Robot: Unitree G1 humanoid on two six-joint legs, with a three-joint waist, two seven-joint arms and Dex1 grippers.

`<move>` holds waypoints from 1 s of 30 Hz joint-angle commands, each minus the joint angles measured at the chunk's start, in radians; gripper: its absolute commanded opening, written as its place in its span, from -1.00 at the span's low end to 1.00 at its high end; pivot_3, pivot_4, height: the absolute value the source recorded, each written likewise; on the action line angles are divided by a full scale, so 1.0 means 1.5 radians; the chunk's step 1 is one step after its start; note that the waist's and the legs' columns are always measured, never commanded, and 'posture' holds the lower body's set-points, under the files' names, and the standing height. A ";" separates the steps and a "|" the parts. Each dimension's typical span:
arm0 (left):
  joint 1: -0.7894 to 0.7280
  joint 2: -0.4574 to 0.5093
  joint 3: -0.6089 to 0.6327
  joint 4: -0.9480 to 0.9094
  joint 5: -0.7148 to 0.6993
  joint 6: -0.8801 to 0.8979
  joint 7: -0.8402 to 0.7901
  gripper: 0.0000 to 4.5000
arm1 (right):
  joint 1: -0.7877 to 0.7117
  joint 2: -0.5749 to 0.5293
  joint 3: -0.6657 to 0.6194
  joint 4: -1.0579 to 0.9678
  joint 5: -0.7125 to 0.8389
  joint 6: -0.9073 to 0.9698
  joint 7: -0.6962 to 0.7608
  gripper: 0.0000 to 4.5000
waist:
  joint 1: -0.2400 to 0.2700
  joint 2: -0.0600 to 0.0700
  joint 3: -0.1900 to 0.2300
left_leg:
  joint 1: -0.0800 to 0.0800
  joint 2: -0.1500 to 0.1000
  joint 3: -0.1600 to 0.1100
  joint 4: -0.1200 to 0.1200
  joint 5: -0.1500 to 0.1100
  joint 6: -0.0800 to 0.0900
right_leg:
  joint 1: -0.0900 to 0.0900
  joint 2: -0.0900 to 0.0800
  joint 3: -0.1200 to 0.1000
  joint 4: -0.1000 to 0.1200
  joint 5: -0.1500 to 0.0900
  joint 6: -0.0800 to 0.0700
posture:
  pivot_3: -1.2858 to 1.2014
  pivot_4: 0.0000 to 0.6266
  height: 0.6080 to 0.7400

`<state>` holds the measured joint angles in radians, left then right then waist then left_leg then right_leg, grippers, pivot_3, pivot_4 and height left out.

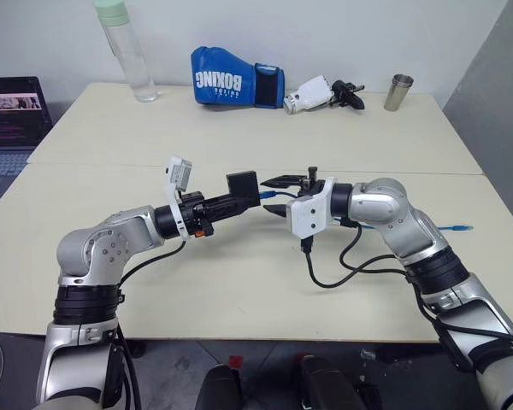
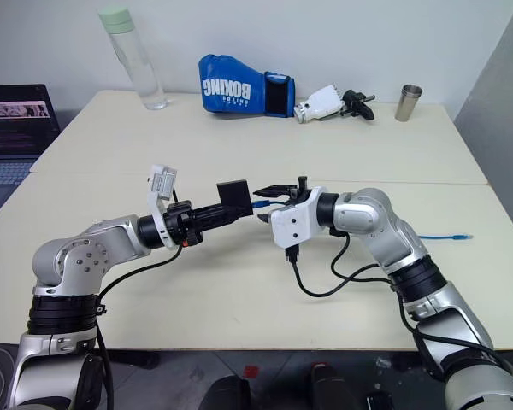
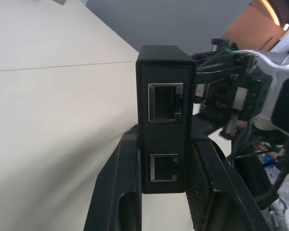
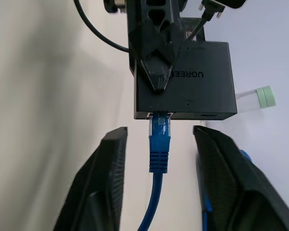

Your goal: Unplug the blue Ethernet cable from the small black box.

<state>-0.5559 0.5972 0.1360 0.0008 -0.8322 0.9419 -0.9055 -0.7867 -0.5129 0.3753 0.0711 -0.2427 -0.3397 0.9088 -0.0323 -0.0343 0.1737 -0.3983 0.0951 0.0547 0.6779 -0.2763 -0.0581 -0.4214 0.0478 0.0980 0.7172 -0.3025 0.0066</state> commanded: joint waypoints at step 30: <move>-0.051 0.127 -0.083 -0.070 0.107 -0.126 -0.230 -0.64 | -0.124 0.000 -0.054 -0.113 0.466 0.818 0.161 0.01 | 0.000 0.000 0.000 | -0.001 0.000 0.000 0.000 -0.002 0.003 | -0.001 0.001 -0.001 0.000 0.000 0.000 | 0.03 -0.52 1.00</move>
<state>-0.6087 0.7643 0.0047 -0.0657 -0.6695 0.7611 -1.2369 -0.9348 -0.5172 0.2980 -0.0992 0.4532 0.9085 1.1379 -0.0324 -0.0341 0.1738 -0.4005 0.0951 0.0542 0.6776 -0.2789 -0.0534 -0.4237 0.0487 0.0970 0.7167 -0.3031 0.0061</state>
